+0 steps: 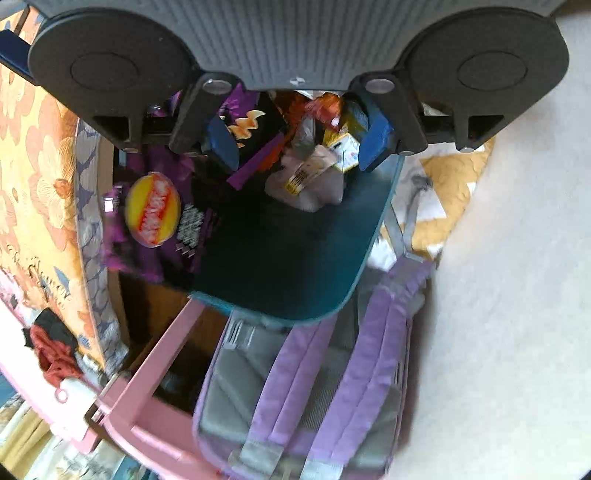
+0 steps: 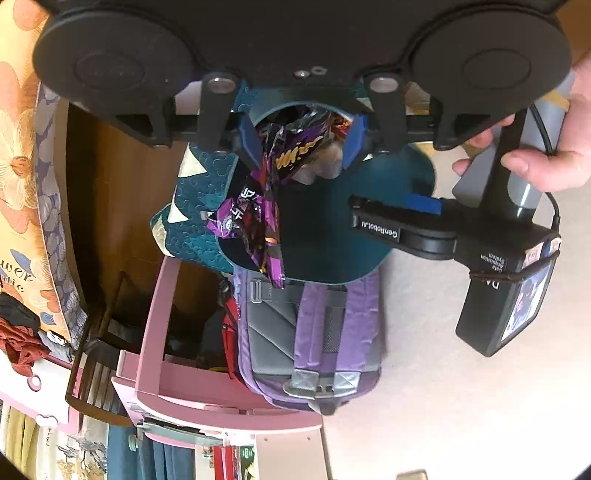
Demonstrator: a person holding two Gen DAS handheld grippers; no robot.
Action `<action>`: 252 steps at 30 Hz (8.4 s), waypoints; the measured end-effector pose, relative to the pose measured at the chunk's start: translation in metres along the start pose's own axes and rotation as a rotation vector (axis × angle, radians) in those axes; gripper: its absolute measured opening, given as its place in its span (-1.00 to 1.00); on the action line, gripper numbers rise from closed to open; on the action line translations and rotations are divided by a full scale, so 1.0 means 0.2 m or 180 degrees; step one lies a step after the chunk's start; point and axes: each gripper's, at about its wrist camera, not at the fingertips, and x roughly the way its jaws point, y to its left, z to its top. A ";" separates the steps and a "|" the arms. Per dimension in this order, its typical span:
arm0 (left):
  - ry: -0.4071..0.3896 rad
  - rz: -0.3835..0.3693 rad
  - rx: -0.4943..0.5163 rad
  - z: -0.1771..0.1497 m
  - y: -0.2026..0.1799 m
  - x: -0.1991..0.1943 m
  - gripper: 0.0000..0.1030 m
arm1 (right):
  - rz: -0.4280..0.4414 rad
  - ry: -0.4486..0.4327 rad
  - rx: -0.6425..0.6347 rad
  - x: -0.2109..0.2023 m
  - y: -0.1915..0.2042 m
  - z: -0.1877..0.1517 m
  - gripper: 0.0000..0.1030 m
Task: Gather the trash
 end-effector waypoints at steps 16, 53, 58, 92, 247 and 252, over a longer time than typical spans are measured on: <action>-0.0618 0.0012 0.0515 -0.36 -0.28 -0.84 0.38 | 0.0396 -0.0351 -0.0154 -0.64 -0.15 -0.11 0.13; 0.0477 0.0290 0.0311 -1.42 0.15 0.42 0.58 | 0.0769 0.0905 -0.0972 0.28 -0.20 -1.27 0.91; 0.0776 0.0326 -0.0038 -1.70 0.14 0.97 0.58 | 0.0690 0.1154 -0.1473 0.80 -0.30 -1.59 0.78; 0.1225 0.0141 -0.1530 -2.33 0.33 2.63 0.27 | 0.0790 0.1209 -0.3350 2.37 -0.56 -2.70 -0.04; -0.1482 0.0039 0.0347 -0.82 -0.44 -1.59 1.00 | 0.0843 -0.1105 -0.0347 -1.34 -0.15 -0.17 1.00; -0.1483 0.0048 0.0389 -0.85 -0.46 -1.61 1.00 | 0.0709 -0.1255 -0.0270 -1.37 -0.17 -0.18 1.00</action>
